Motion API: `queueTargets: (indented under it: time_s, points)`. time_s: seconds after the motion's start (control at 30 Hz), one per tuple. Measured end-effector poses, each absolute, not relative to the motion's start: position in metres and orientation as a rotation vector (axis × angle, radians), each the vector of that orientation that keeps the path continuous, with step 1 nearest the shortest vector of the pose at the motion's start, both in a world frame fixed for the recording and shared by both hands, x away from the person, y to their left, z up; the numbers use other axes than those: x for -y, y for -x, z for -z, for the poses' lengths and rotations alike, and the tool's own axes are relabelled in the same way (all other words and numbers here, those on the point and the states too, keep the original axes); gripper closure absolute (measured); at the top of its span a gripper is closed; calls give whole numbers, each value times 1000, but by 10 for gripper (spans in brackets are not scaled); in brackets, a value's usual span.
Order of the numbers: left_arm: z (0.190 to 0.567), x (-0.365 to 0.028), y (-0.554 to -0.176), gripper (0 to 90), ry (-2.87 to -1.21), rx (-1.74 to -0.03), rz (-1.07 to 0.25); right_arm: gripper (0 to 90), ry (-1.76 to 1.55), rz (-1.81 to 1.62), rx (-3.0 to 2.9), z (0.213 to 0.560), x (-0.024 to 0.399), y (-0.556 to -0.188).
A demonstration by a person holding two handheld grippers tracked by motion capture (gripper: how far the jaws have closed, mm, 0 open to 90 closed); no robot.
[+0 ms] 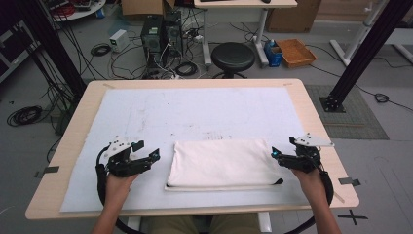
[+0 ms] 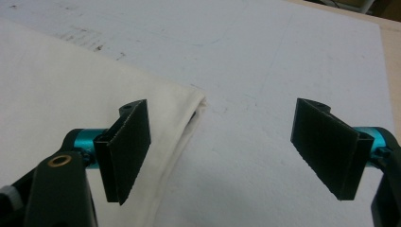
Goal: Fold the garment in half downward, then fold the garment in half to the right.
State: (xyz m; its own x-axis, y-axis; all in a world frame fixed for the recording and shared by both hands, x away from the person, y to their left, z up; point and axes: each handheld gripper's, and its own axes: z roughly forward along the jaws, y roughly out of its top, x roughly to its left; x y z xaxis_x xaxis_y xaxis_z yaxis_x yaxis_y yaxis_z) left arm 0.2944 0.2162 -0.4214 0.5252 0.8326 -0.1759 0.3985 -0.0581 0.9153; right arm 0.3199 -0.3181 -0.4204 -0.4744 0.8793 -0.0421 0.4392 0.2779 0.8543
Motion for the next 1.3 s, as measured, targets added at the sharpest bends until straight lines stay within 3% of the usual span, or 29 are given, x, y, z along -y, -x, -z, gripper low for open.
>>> queueTargets:
  time_s: [0.5,0.77,1.17,1.3]
  points:
    - [420,-213,-294,266,-1700,-1033,-447,205,-1168,-1156,-2051,419,321,-315]
    - [422,-209,-292,266,-1749,-1115,-381,205,-1158,-1162,-2066,421,319,-316]
    - [436,-172,-278,266,-1868,-1184,-245,205,-1117,-1163,-2119,424,307,-319]
    - [440,-160,-274,287,-1940,-1199,-289,205,-1105,-1161,-2128,424,306,-319]
